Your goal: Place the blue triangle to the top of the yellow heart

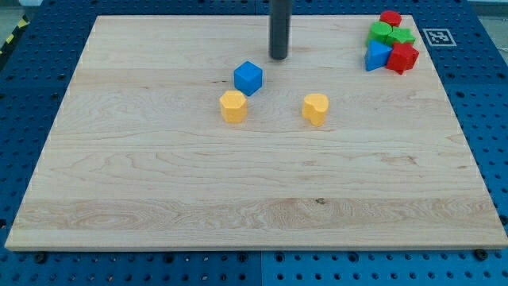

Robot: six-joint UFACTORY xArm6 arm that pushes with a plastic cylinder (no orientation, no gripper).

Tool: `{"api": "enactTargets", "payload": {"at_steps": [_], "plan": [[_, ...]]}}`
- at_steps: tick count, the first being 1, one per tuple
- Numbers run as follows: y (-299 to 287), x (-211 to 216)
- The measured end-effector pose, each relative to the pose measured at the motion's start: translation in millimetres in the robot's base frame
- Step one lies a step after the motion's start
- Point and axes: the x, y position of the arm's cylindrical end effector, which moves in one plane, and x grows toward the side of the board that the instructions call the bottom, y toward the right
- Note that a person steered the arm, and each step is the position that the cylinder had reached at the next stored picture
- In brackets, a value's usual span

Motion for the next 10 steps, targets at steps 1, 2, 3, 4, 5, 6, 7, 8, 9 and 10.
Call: {"api": "enactTargets", "payload": {"at_steps": [1,2,3,4,5,6,7,8,9,10], "plan": [[62,-26],[103,-26],[132,-26],[137,-19],[137,-3],[137,13],[137,35],[146,50],[162,64],[177,77]]}}
